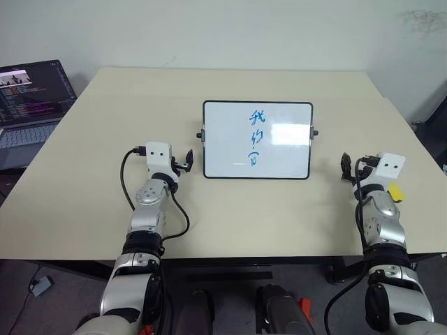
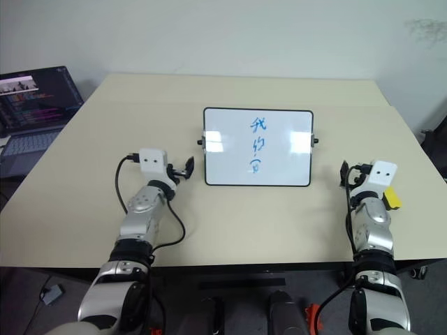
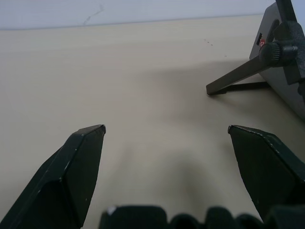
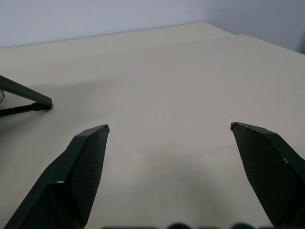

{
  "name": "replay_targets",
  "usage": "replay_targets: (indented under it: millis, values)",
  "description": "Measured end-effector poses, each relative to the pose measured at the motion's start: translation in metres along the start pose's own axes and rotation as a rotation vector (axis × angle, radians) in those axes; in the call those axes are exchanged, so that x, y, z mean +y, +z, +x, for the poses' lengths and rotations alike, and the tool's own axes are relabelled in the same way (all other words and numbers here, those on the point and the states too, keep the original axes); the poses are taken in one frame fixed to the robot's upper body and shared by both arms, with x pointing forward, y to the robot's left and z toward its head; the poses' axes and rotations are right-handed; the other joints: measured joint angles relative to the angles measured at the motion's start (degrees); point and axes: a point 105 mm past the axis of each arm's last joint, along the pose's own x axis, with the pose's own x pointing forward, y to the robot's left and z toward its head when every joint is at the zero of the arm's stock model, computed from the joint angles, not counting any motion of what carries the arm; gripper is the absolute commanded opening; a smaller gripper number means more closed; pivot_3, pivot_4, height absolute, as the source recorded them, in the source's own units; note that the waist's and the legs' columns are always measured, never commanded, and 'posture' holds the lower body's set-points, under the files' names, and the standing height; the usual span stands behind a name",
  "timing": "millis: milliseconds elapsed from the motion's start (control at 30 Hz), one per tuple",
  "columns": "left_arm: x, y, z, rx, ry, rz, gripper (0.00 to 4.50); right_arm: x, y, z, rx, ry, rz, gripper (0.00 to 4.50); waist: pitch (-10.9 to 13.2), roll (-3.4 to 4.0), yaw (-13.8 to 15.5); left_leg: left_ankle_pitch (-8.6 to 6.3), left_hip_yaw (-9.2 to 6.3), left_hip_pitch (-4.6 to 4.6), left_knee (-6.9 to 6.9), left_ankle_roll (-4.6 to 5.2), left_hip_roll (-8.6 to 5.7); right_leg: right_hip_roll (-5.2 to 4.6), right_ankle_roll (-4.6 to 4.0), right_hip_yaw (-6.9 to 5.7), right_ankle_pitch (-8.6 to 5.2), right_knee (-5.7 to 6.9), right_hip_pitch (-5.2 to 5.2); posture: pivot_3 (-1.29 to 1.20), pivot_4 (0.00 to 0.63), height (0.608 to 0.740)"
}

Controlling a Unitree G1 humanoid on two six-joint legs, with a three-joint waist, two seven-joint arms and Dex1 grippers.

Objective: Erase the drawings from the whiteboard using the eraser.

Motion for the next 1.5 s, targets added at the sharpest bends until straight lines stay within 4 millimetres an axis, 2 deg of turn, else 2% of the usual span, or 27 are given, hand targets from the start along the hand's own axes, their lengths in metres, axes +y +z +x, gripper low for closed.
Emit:
replay_targets:
  millis: [267, 400, 567, 633, 767, 900, 1000, 1133, 1200, 1300, 1433, 1500]
  values:
    - [0.001, -0.002, 0.000, 0.009, 0.002, -0.011, 4.50, -0.002, -0.005, -0.003, 0.014, -0.002, -0.002, 4.48, 0.00, 0.00, 0.00, 0.00, 0.00, 0.00, 0.00, 0.00, 0.00, 0.00, 0.00, 0.00, 0.00, 0.00, 0.00, 0.00, 0.150, 0.740]
    - [0.003, -0.002, -0.001, 0.010, -0.007, -0.007, 4.50, 0.002, 0.004, -0.002, -0.006, 0.033, -0.014, 4.48, 0.00, 0.00, -0.01, 0.00, -0.03, 0.00, 0.00, 0.00, 0.00, 0.00, 0.00, -0.02, 0.00, 0.00, 0.00, 0.00, 0.150, 0.740]
    - [0.015, 0.003, -0.003, 0.012, -0.043, 0.022, 4.50, -0.002, 0.012, -0.001, 0.000, 0.057, -0.036, 4.48, 0.00, 0.00, 0.00, 0.00, -0.03, 0.00, 0.00, 0.00, 0.00, 0.00, -0.01, -0.03, -0.01, 0.00, -0.01, 0.00, 0.150, 0.740]
    - [0.020, 0.014, -0.006, 0.005, -0.144, 0.064, 4.50, 0.001, 0.021, -0.003, -0.004, 0.096, -0.035, 4.48, 0.01, -0.01, -0.13, 0.00, -0.03, -0.03, -0.03, 0.00, 0.01, 0.01, -0.05, -0.03, -0.03, 0.01, -0.05, 0.00, 0.150, 0.740]
    - [0.027, 0.054, -0.018, -0.027, -0.360, 0.119, 4.50, 0.000, 0.040, -0.004, -0.001, 0.136, -0.056, 4.48, 0.01, -0.01, -0.13, 0.00, -0.04, -0.03, -0.06, 0.00, 0.02, -0.01, -0.09, -0.06, -0.05, -0.01, -0.04, 0.00, 0.150, 0.740]
    - [0.001, 0.084, -0.033, -0.022, -0.617, 0.133, 4.50, -0.005, 0.042, -0.008, 0.070, 0.153, -0.071, 4.48, 0.01, -0.01, 0.22, 0.00, -0.07, -0.04, -0.05, 0.00, -0.02, -0.10, -0.11, -0.11, -0.07, -0.03, -0.02, 0.00, 0.150, 0.740]
    - [-0.024, 0.104, -0.042, -0.030, -0.780, 0.160, 4.50, -0.017, 0.045, -0.010, 0.140, 0.135, -0.095, 4.48, 0.01, -0.01, 0.34, 0.00, -0.04, -0.06, -0.02, 0.00, -0.06, -0.17, -0.11, -0.10, -0.07, -0.04, -0.02, 0.00, 0.150, 0.740]
    - [-0.080, 0.123, -0.053, -0.075, -1.030, 0.179, 4.50, -0.054, 0.057, -0.017, 0.218, 0.051, -0.129, 4.48, 0.01, 0.00, 0.95, 0.00, 0.00, -0.06, -0.01, 0.00, -0.11, -0.21, -0.10, -0.09, -0.09, -0.11, 0.01, 0.00, 0.150, 0.740]
    - [-0.105, 0.117, -0.055, -0.074, -1.100, 0.160, 4.50, -0.068, 0.062, -0.022, 0.243, 0.030, -0.132, 4.48, 0.01, -0.01, 1.24, 0.00, 0.00, -0.05, -0.02, 0.01, -0.10, -0.19, -0.10, -0.09, -0.09, -0.11, 0.01, 0.00, 0.150, 0.740]
    - [-0.128, 0.101, -0.058, -0.032, -1.166, 0.163, 4.50, -0.087, 0.052, -0.035, 0.329, 0.011, -0.126, 4.48, 0.01, -0.01, 1.02, -0.01, 0.01, -0.05, -0.04, 0.02, -0.06, -0.15, -0.11, -0.07, -0.10, -0.08, -0.04, 0.00, 0.150, 0.740]
    - [-0.139, 0.094, -0.061, -0.024, -1.196, 0.142, 4.50, -0.093, 0.040, -0.048, 0.417, 0.063, -0.053, 4.48, 0.01, 0.00, 0.33, 0.00, 0.00, -0.04, 0.01, 0.02, -0.06, -0.13, -0.11, -0.06, -0.10, -0.02, -0.02, 0.00, 0.150, 0.740]
    - [-0.141, 0.093, -0.062, -0.023, -1.201, 0.136, 4.50, -0.094, 0.040, -0.051, 0.438, 0.086, -0.050, 4.48, 0.01, 0.00, 0.09, 0.00, 0.02, -0.04, 0.10, 0.02, -0.06, -0.13, -0.11, -0.05, -0.09, -0.02, -0.01, 0.00, 0.150, 0.740]
